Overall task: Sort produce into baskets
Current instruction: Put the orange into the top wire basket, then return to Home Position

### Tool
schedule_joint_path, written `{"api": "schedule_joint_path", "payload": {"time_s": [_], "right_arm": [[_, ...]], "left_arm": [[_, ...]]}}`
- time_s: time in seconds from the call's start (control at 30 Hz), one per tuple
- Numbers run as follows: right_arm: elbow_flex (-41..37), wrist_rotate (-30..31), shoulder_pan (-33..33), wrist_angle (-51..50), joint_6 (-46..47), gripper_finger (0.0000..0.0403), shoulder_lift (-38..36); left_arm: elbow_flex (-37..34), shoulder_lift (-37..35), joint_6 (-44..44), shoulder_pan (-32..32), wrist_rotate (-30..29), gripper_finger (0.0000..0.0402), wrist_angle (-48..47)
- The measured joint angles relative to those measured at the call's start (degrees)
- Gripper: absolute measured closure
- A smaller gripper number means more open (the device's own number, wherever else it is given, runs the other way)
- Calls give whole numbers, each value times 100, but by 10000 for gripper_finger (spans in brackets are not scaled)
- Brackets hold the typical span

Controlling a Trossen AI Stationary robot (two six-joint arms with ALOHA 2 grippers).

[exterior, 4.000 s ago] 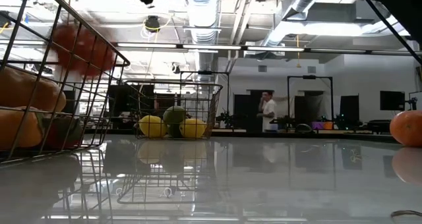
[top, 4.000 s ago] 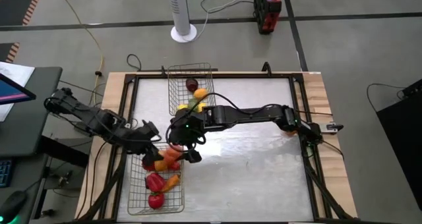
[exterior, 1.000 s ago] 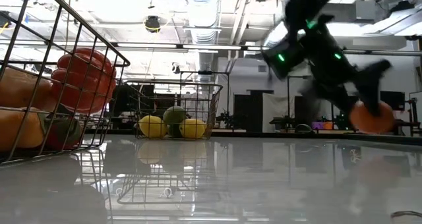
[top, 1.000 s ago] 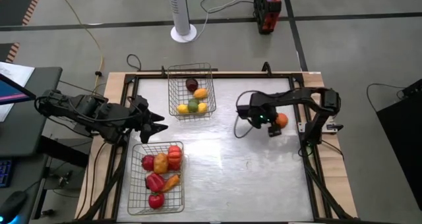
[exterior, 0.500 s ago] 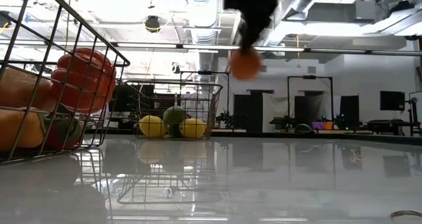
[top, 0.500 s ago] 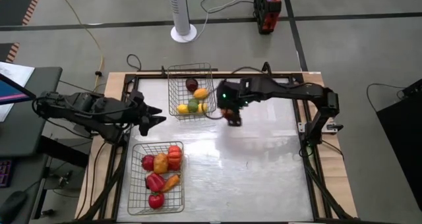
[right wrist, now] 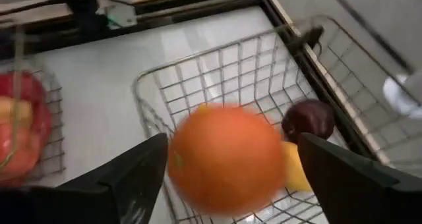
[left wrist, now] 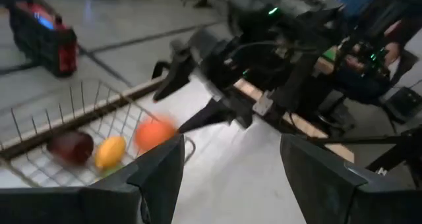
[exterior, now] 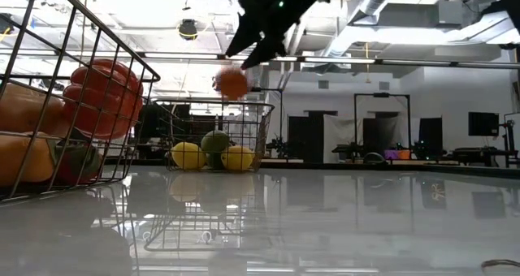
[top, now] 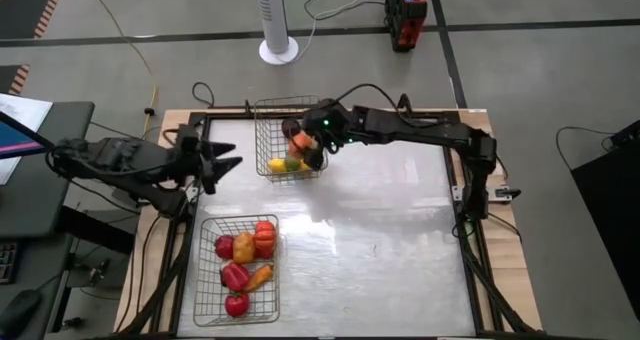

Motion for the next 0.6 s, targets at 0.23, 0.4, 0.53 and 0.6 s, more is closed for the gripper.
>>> {"api": "schedule_joint_path", "payload": {"time_s": [0.23,0.4,0.53,0.6], "right_arm": [[201,-253,-237,-9,428,11,225],[191,-222,-394,-425,807,26,-125],[-245,-11,-475,-271,846,34,-632],[-609,34,-469,31,857,38,-934]], "left_arm": [[-890,-706,492,-13,107,163,816],[-1740,-1187,403,-15,141,163,1465],[-2547,-1673,211,-15,122,164,2142],[-2891,-1908,186,-13,90,164,2456]]}}
